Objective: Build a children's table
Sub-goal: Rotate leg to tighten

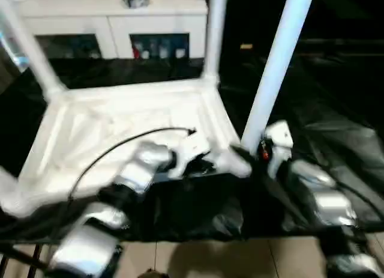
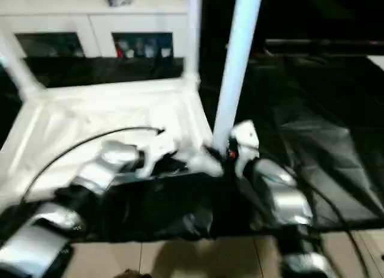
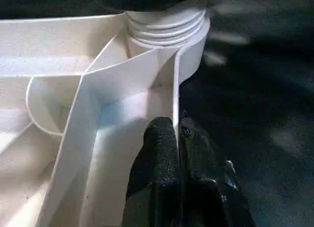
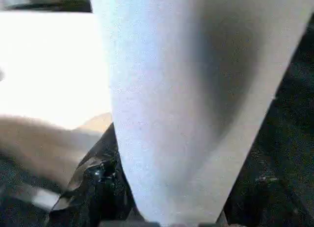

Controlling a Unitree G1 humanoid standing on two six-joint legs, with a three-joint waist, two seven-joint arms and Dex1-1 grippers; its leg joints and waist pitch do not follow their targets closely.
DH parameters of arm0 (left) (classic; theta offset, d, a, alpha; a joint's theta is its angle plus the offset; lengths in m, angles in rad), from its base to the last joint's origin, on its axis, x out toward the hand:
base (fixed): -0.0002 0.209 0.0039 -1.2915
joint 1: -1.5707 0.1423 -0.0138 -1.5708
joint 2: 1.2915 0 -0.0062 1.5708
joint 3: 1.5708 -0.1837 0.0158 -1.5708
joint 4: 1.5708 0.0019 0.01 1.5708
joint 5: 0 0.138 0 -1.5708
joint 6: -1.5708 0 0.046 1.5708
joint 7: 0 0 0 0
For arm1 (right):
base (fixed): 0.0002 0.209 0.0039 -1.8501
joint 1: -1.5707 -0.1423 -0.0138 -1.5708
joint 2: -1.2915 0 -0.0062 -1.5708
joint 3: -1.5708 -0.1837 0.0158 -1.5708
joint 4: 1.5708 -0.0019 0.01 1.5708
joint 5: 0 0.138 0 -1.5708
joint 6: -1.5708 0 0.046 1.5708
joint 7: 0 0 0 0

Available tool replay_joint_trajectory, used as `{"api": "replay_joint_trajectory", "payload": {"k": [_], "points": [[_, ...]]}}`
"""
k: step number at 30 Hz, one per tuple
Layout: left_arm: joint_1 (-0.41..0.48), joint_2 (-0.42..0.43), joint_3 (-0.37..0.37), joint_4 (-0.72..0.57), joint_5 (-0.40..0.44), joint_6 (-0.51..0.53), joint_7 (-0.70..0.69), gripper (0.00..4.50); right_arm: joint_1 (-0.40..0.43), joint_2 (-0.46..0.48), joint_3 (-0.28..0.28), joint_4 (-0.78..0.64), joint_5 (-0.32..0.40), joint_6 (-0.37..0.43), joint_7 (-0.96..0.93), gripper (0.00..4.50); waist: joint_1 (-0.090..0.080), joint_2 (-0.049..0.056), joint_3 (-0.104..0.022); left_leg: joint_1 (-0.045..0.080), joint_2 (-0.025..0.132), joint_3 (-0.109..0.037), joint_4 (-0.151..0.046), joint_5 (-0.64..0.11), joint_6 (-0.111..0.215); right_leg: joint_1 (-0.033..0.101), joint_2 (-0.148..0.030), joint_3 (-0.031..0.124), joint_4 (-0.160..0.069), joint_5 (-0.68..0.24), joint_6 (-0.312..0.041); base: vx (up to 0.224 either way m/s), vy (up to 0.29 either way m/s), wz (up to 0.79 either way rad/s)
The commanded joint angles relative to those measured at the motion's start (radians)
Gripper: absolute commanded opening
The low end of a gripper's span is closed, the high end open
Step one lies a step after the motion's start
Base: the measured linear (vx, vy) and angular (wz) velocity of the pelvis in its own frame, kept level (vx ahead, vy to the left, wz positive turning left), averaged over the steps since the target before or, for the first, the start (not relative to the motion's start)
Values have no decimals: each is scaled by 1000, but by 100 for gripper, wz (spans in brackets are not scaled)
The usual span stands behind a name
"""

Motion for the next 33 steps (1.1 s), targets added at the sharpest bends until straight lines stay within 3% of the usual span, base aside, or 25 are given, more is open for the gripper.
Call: {"api": "replay_joint_trajectory", "payload": {"k": [1,4,5,8,11,17,22,26,31,33], "points": [[-51,-100,-11,-19,-17,-13,79,0,-1,98,89,72,-7,35,-34,196,-6,-10,-51,31,72,-52,-86,-338,-33,15,-88,50,-93,-351,-172,0,0,0],[-54,-114,-22,-17,-8,-26,80,0,-23,119,98,86,-24,1,-41,196,-6,-12,-53,25,70,-48,-80,-308,5,21,-91,53,-95,-318,-176,0,0,0],[-52,-110,-27,-20,-5,-33,73,0,-23,115,104,86,-29,-7,-31,252,-5,-13,-54,24,70,-47,-80,-291,17,22,-89,52,-93,-301,-177,0,0,0],[-37,-83,-32,-36,-9,-54,32,0,-14,103,91,62,19,6,52,265,-3,-14,-54,21,71,-46,-79,-270,39,25,-89,51,-90,-280,-185,0,0,0],[-26,-63,-32,-44,-11,-71,5,0,-6,78,101,46,13,-3,92,309,-3,-12,-55,21,73,-45,-79,-262,45,25,-88,51,-89,-278,-187,0,0,0],[22,23,-39,-98,-39,-108,-128,0,32,-56,144,-11,15,-36,299,312,-1,-15,-58,15,75,-43,-74,-219,76,32,-89,51,-78,-197,-210,0,0,0],[31,67,-37,-110,-50,-123,-195,0,38,-139,150,-10,23,-27,433,343,4,-14,-58,18,77,-40,-72,-209,85,31,-86,49,-75,-175,-232,0,0,0],[32,98,-37,-118,-54,-132,-231,0,38,-192,163,-17,19,-32,505,371,10,-15,-55,21,80,-41,-75,-235,67,29,-86,49,-76,-216,-228,0,0,0],[35,122,-36,-131,-65,-134,-278,0,29,-213,175,-12,31,-15,561,371,14,-15,-55,21,80,-41,-75,-239,58,29,-87,49,-76,-226,-228,0,0,0],[37,135,-37,-134,-74,-138,-305,0,26,-215,174,-9,39,-4,576,348,15,-13,-56,20,81,-41,-75,-233,60,29,-86,49,-74,-213,-231,0,0,0]]}}
